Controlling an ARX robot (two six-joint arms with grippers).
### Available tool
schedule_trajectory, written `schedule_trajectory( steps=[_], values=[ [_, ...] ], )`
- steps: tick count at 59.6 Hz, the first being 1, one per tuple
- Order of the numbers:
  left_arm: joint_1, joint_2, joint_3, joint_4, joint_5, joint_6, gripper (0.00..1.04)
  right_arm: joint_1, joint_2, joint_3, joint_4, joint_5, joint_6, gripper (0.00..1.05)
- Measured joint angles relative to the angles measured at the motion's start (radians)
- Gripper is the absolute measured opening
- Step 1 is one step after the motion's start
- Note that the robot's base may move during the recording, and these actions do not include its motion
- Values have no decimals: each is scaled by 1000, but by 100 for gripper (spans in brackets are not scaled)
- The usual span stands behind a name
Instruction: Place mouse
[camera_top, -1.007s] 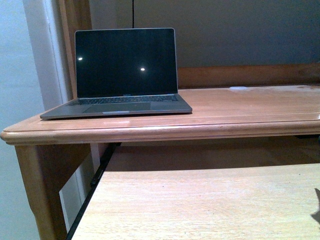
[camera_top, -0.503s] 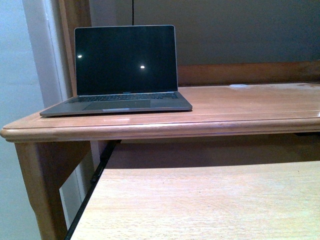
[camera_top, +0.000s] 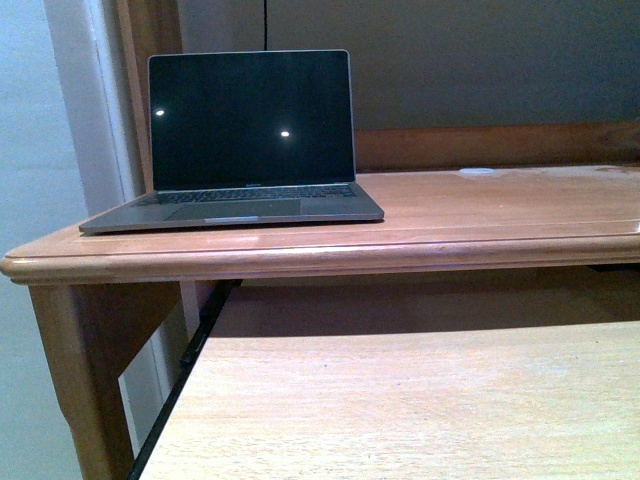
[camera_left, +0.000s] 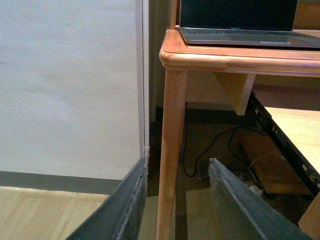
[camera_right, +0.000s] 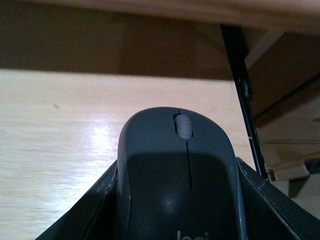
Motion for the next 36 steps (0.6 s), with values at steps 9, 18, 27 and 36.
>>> schedule_trajectory(
  steps=[9, 18, 27, 36],
  values=[
    [0, 0, 0, 0, 0, 0, 67, 81, -28, 147, -49, 20, 60, 57],
    [0, 0, 0, 0, 0, 0, 89, 183, 85, 330, -39, 127, 113, 57],
    [0, 0, 0, 0, 0, 1, 96, 271, 302, 554, -45, 261, 162, 57],
    [0, 0, 0, 0, 0, 2, 97, 319, 505, 729, -22, 358, 155, 57]
  ],
)
